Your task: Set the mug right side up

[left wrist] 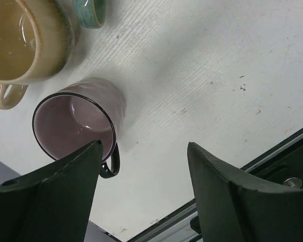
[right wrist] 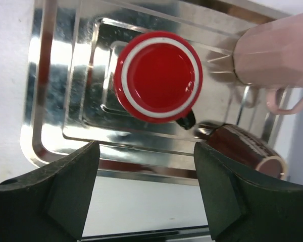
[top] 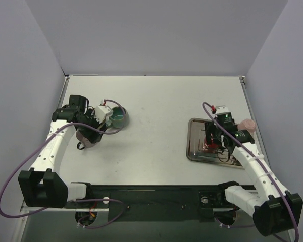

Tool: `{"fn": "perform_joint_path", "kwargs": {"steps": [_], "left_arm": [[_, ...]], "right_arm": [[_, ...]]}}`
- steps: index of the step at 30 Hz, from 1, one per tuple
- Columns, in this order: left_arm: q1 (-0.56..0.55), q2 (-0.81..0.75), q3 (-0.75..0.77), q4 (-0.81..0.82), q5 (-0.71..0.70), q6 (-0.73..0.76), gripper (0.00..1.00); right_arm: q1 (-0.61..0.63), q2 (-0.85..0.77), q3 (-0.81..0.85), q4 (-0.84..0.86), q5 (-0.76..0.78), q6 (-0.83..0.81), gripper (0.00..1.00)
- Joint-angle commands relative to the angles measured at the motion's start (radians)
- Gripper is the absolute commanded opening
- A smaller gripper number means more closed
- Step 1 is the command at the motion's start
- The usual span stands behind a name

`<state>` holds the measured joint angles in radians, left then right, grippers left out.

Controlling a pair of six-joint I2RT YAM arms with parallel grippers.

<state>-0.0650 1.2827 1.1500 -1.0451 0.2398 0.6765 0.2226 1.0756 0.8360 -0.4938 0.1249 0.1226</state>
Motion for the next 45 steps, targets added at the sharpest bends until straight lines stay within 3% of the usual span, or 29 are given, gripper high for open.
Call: {"fn": "perform_joint_path", "kwargs": {"steps": [1,3,8,11,16,23,25,28,32,35,45], "left_arm": [[-0.015,-0.025,0.045,0.007,0.036,0.011,0.78],[-0.015,-0.040,0.044,0.019,0.049,0.011,0.78],[-0.015,-0.127,-0.005,0.049,0.096,0.043,0.78],[-0.015,-0.180,-0.032,0.091,0.090,0.051,0.81],[-0.015,-0.223,-0.027,0.082,0.088,0.043,0.86],[-0.015,-0.250,-0.006,0.057,0.130,0.038,0.86],[-0.015,-0.252,0.004,0.057,0.131,0.034,0.86],[-0.018,-0.246,0.008,0.059,0.130,0.029,0.86],[-0.018,-0.237,0.011,0.054,0.131,0.023,0.86],[-0.018,-0.240,0.004,0.056,0.141,0.021,0.86],[-0.027,-0.218,0.040,0.036,0.269,-0.029,0.86]], "right_arm": [[0.000,-0.144,-0.121,0.052,0.078,-0.383,0.71],[-0.020,-0.172,-0.170,0.104,0.009,-0.510,0.71],[-0.137,-0.065,-0.169,0.113,0.035,-0.600,0.69],[-0.144,0.015,-0.158,0.168,-0.098,-0.649,0.64],[-0.141,0.148,-0.179,0.251,-0.010,-0.647,0.57],[-0.134,0.185,-0.244,0.397,-0.008,-0.658,0.53],[-0.129,0.201,-0.247,0.411,-0.030,-0.657,0.43],[-0.121,0.230,-0.227,0.411,-0.004,-0.641,0.12],[-0.124,0.259,-0.216,0.403,0.030,-0.629,0.07],[-0.115,0.248,-0.192,0.362,0.001,-0.621,0.00],[-0.028,-0.006,-0.146,0.268,-0.011,-0.453,0.00]]}}
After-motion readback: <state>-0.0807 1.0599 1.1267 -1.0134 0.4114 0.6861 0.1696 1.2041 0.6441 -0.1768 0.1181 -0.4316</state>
